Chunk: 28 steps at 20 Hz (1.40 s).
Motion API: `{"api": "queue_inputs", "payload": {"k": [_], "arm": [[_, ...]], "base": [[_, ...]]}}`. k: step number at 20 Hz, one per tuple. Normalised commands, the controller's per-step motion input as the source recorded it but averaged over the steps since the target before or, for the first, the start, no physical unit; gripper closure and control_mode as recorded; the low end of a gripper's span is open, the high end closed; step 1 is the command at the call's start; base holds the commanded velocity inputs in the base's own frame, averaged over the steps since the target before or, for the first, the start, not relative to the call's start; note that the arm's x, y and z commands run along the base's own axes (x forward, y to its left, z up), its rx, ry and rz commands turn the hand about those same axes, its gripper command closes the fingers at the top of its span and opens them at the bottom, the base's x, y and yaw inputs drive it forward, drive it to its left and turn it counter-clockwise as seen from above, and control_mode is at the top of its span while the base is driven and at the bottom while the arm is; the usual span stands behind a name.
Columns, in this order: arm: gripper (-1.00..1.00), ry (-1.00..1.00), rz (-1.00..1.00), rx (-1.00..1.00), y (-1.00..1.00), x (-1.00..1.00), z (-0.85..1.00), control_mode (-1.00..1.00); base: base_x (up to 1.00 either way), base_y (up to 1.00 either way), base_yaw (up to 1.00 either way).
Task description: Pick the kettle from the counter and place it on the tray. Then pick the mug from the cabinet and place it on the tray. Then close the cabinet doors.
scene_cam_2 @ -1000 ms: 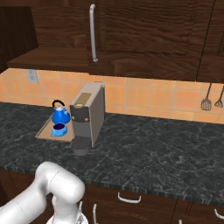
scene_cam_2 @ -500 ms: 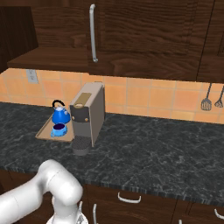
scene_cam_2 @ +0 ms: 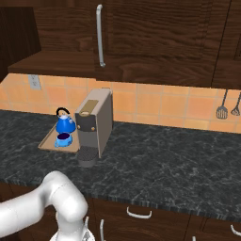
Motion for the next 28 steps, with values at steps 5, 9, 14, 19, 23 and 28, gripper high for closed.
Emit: {"api": "queue_inputs", "payload": {"k": [5, 9, 14, 19, 23, 28], "arm": [[1.0, -0.09, -0.19, 0.03, -0.92, 0.38, 0.25, -1.0], [1.0, -0.14, -0.07, 0.06, -0.67, 0.48, 0.21, -1.0], [1.0, -0.25, 0.02, 0.02, -0.47, 0.5, 0.51, -1.0], [1.0, -0.35, 0.25, 0.0, -0.65, 0.18, 0.39, -1.0], [1.0, -0.42, 0.45, -0.01, -0.72, -0.29, 0.32, -1.0], [1.0, -0.22, 0.4, -0.01, -0.88, 0.12, 0.4, -1.0]], "base": [[0.0, 0.0, 0.0], [0.0, 0.0, 0.0], [0.0, 0.0, 0.0], [0.0, 0.0, 0.0], [0.0, 0.0, 0.0], [0.0, 0.0, 0.0]]}}
